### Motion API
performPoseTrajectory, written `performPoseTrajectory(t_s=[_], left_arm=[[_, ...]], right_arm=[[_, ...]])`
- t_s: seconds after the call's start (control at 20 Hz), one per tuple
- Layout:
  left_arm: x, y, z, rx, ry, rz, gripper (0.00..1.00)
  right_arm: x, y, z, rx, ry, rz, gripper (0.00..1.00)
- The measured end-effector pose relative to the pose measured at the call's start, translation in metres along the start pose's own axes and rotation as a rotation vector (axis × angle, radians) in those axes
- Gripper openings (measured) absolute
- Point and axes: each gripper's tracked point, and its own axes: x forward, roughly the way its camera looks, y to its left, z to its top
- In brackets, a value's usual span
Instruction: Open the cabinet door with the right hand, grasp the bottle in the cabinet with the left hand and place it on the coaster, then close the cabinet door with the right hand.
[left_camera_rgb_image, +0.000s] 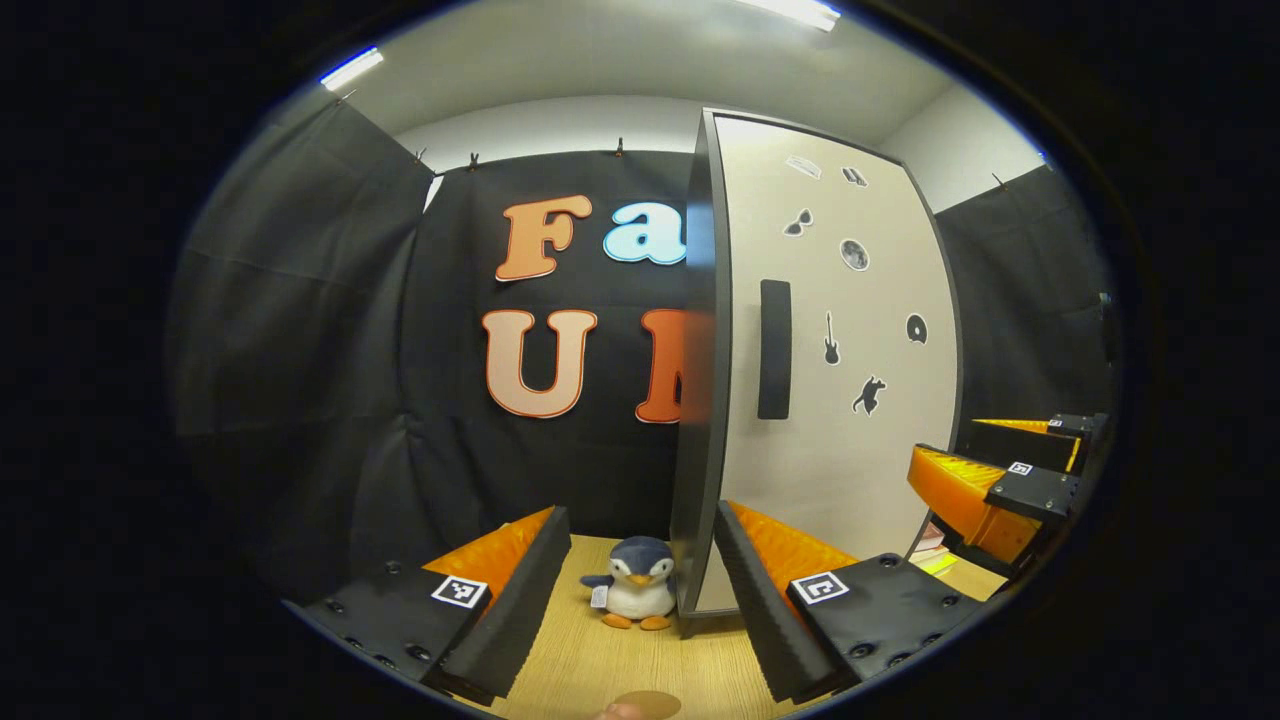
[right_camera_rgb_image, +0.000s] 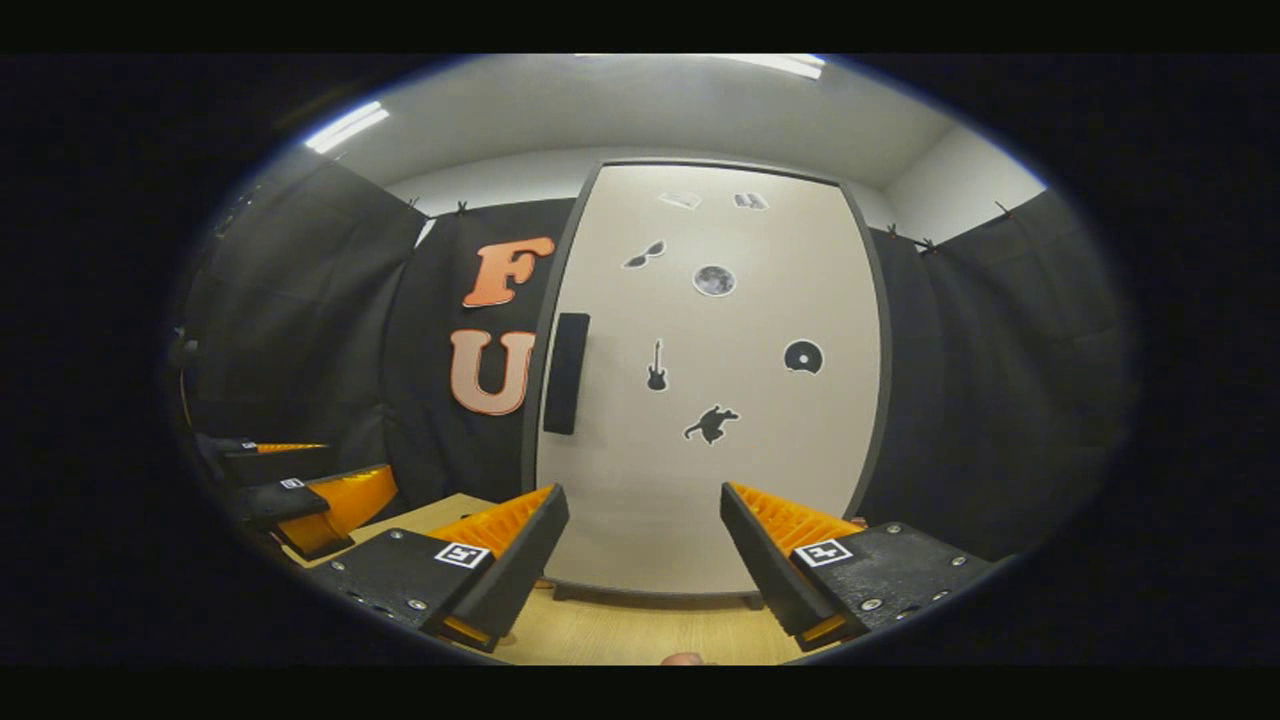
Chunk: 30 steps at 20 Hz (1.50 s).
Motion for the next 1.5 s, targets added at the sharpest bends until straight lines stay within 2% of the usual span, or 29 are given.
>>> performPoseTrajectory(t_s=[0.4, 1.0, 1.3, 1.5], left_arm=[[0.014, 0.016, 0.013, -0.006, -0.016, 0.009, 0.94], [0.013, 0.053, 0.01, 0.007, -0.002, 0.062, 0.94], [0.006, 0.068, 0.004, -0.005, 0.012, 0.089, 0.95], [0.004, 0.079, 0.001, -0.005, 0.021, 0.101, 0.94]], right_arm=[[0.039, 0.027, 0.022, 0.017, -0.025, 0.026, 0.95], [0.113, 0.073, 0.058, -0.004, -0.111, 0.043, 0.95], [0.153, 0.073, 0.057, 0.033, -0.069, -0.003, 0.96], [0.164, 0.072, 0.048, 0.082, -0.021, -0.041, 0.92]])
